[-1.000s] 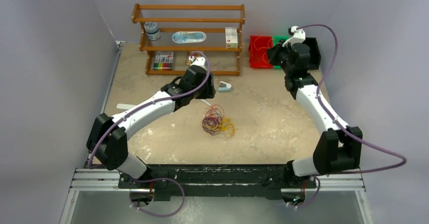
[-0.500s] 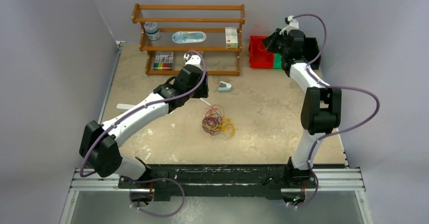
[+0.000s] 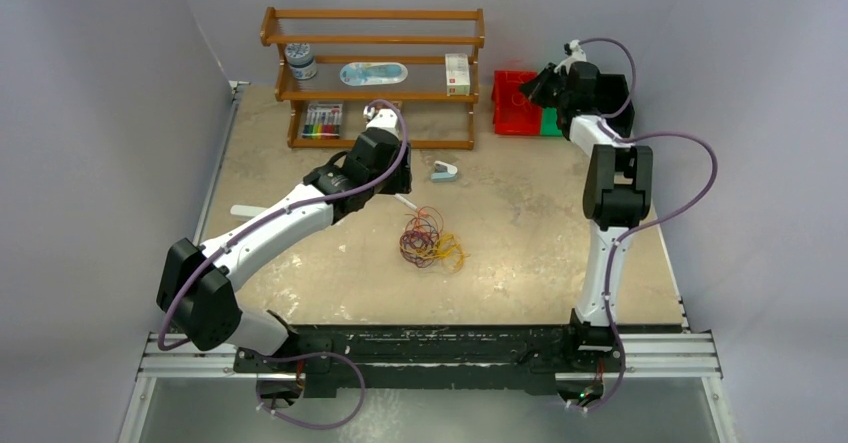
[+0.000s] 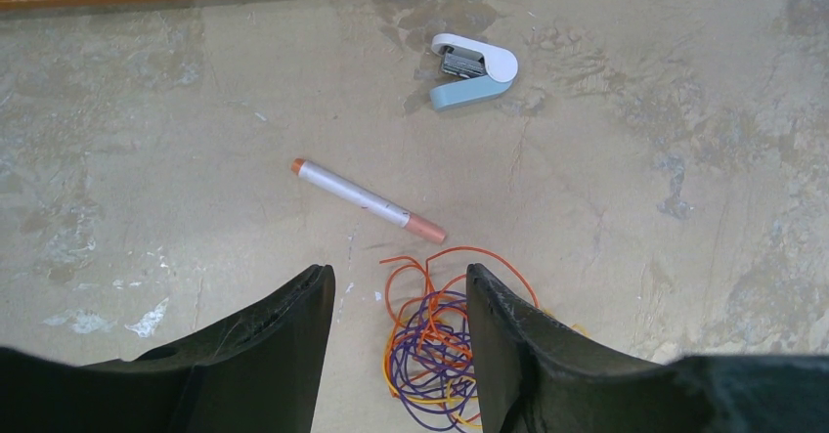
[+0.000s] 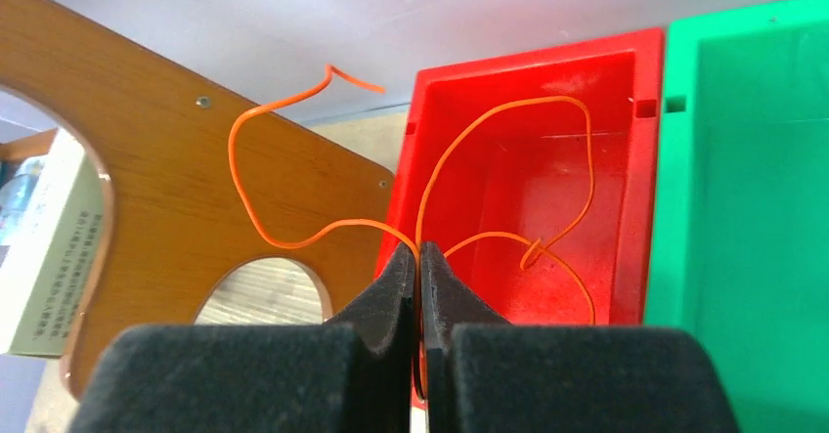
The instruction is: Untangle the cables
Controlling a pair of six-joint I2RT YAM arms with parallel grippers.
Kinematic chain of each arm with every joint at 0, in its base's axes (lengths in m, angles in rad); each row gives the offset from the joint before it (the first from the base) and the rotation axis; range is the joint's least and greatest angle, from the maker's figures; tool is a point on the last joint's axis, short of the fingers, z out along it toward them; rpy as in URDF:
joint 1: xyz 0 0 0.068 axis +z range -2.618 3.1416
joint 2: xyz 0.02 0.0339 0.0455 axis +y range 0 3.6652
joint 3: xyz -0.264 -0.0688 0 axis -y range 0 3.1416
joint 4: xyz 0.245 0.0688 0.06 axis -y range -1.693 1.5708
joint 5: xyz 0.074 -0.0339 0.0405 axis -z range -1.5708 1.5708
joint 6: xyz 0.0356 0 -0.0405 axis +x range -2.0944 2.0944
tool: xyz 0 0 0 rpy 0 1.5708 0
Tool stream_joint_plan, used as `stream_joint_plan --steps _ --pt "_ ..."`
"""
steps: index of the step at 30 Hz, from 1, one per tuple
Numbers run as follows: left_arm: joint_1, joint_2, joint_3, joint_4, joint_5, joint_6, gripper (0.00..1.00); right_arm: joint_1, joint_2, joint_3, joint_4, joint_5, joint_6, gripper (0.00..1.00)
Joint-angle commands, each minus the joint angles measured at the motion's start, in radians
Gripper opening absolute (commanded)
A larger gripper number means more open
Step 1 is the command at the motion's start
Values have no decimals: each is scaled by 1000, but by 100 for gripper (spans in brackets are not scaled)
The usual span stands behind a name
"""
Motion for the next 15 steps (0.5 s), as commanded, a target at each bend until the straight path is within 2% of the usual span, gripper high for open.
stream_joint_plan --steps 1,6,15 --pt "9 -15 12 9 -8 19 51 3 -13 93 -71 112 -58 0" --pt "10 -9 13 12 0 18 51 4 35 169 -174 237 -119 0" --pt "11 -7 13 13 5 16 50 24 119 288 -298 323 -211 0"
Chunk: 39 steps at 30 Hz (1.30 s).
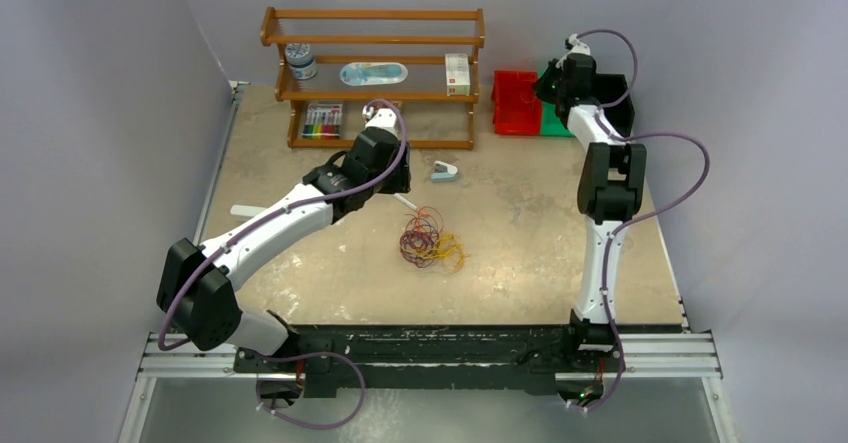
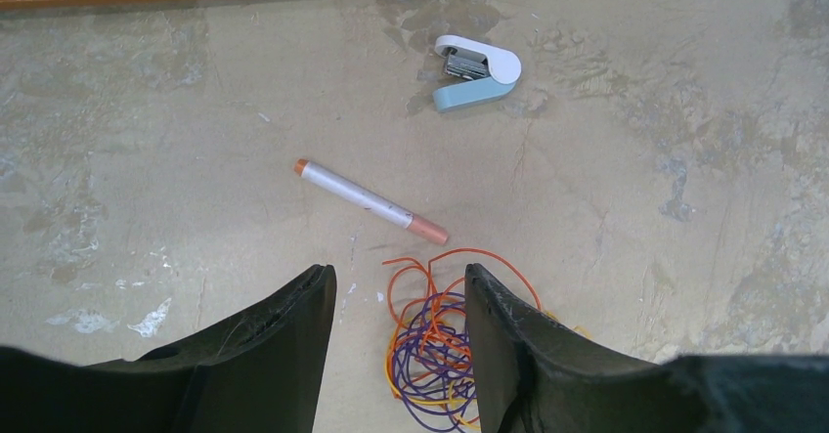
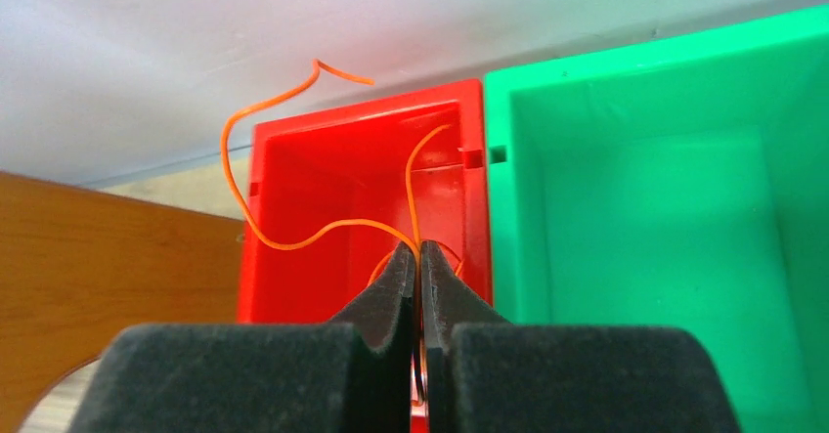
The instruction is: Untangle the cables
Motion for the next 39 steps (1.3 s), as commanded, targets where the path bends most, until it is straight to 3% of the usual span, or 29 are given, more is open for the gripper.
stream_joint_plan --steps 1,16,26,39 --pt "5 -6 14 14 5 16 50 26 28 87 -90 80 -88 0" --pt "5 8 16 17 26 13 50 94 59 132 -165 268 -260 1" --pt "6 10 17 14 18 16 50 108 22 114 -150 253 -287 36" --pt "6 16 18 10 23 18 50 95 -185 -59 -72 173 -299 56"
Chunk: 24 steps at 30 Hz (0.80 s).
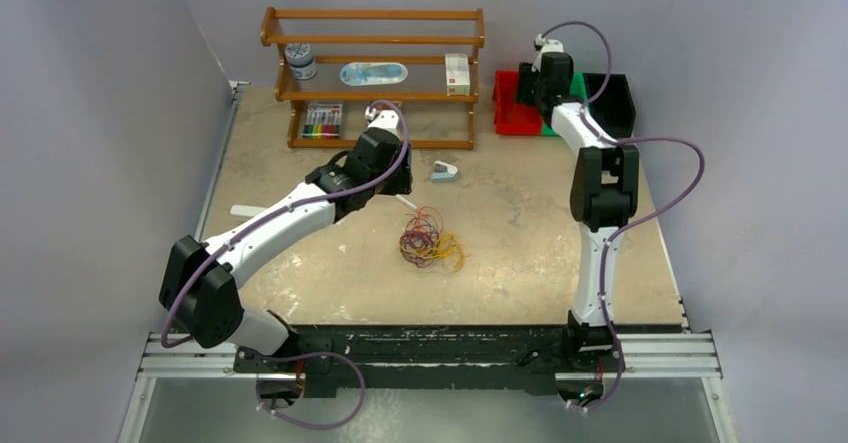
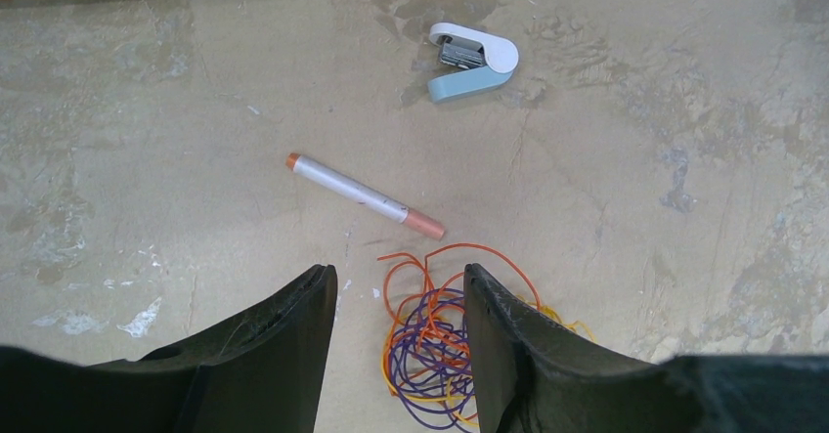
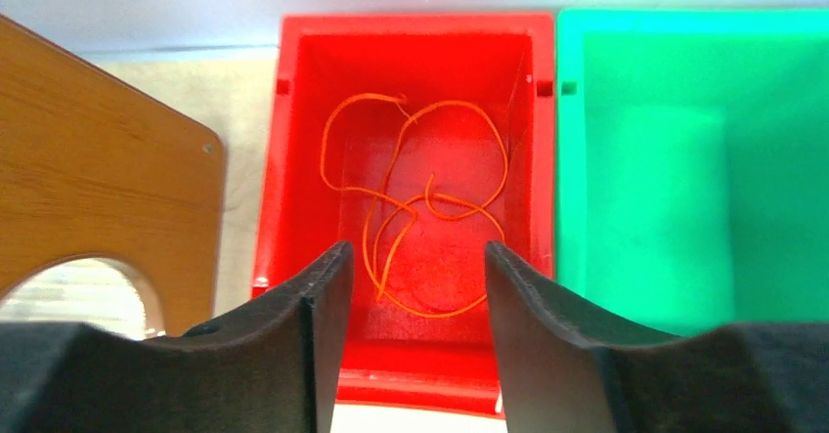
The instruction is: Untangle the cables
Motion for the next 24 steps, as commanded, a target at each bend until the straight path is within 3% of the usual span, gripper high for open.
stream_joint_plan --steps 1,12,24 --pt "6 3 18 10 1 18 50 -11 -126 -20 80 -21 -23 59" --pt "5 4 18 8 0 19 50 -42 -22 124 -114 11 -44 69" --pt "5 2 18 8 7 19 50 -68 30 137 -203 1 -43 69"
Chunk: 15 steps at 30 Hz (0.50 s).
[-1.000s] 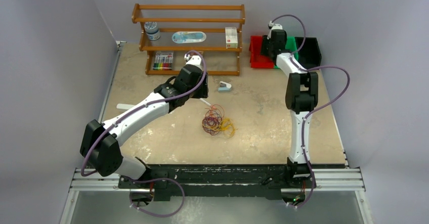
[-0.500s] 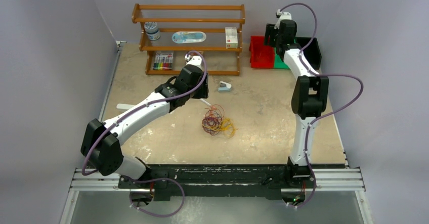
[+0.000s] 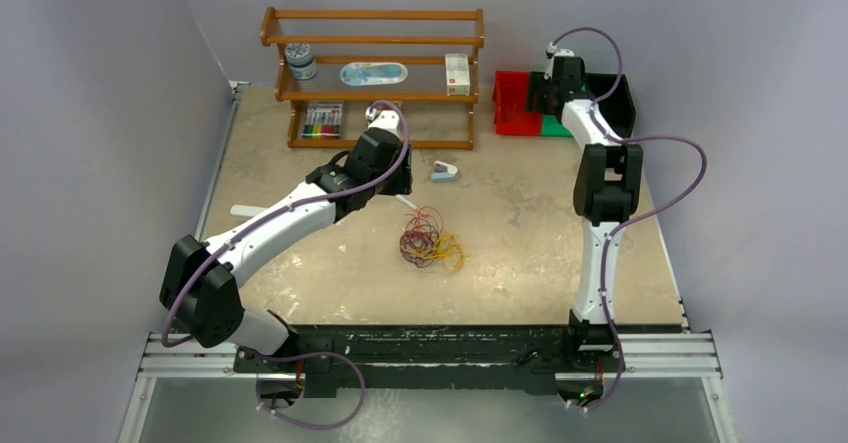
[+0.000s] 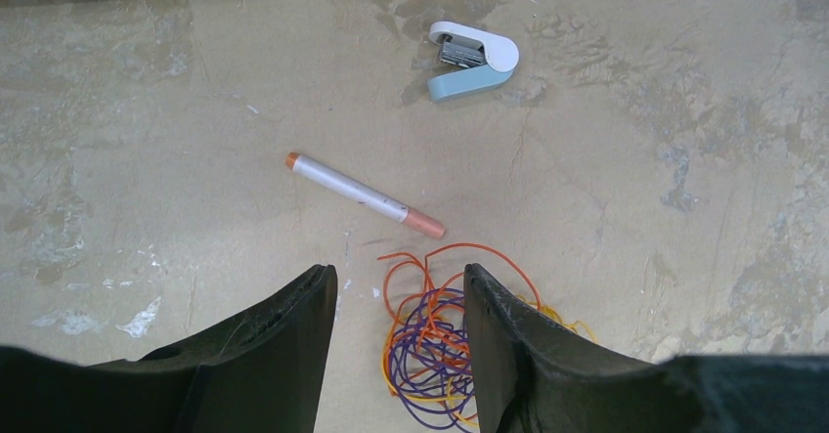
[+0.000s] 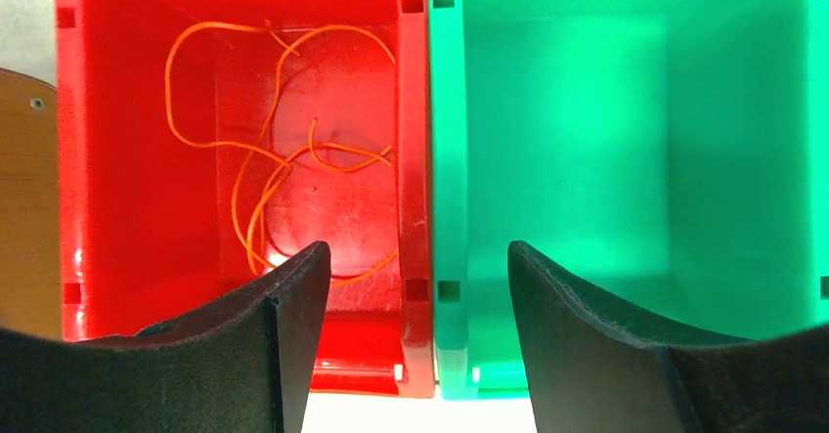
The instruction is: Untangle the cables
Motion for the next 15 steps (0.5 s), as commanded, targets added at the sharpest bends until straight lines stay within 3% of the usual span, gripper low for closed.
stream_joint_plan --steps 1,15 --pt "5 -2 18 9 11 18 50 -5 -32 19 -17 -12 -10 69" --pt "5 -37 2 8 18 11 50 -1 -133 -230 14 48 28 60"
